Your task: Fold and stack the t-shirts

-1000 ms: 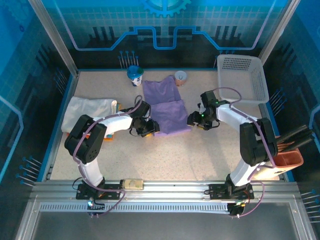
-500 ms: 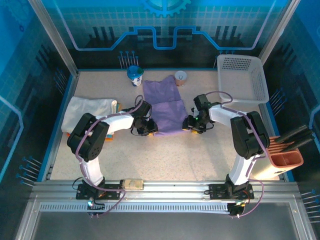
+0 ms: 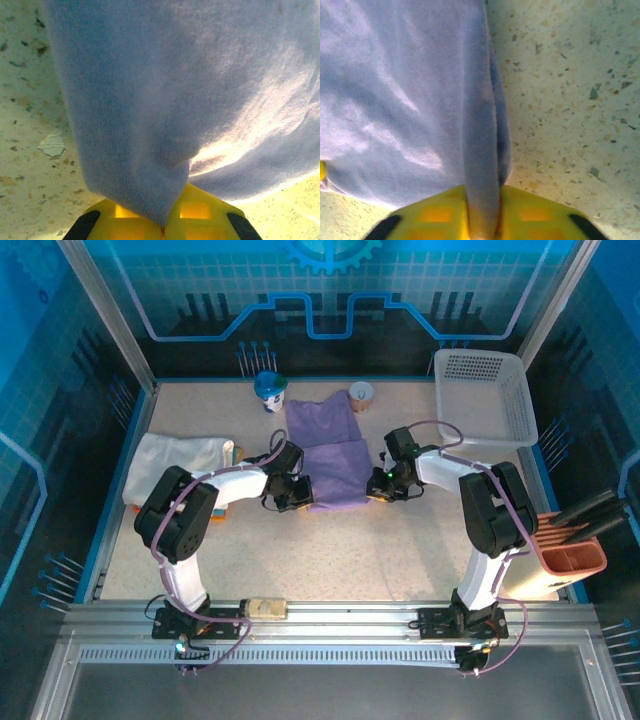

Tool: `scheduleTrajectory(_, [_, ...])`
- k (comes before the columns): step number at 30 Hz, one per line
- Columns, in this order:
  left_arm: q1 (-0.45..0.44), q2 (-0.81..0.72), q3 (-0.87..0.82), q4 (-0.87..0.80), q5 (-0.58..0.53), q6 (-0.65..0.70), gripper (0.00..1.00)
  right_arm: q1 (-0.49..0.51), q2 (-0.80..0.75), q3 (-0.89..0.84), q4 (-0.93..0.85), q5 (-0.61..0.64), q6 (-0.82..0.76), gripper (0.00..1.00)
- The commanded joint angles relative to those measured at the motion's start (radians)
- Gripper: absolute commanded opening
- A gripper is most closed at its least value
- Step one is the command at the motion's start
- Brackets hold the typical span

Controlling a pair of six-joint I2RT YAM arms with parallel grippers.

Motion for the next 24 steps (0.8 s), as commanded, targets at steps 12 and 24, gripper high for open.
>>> scheduleTrajectory(12, [-0.037, -0.134, -0.058, -0.115, -0.031, 0.011, 0.00, 0.025, -0.191, -0.164, -0.005, 0.005, 0.019, 0.00])
scheduleTrajectory(24, [-0.201, -0.362, -0.207, -0.151, -0.097, -0.138, 0.00, 0.115, -0.501, -0.372, -0.065, 0.077, 0.086, 0.00])
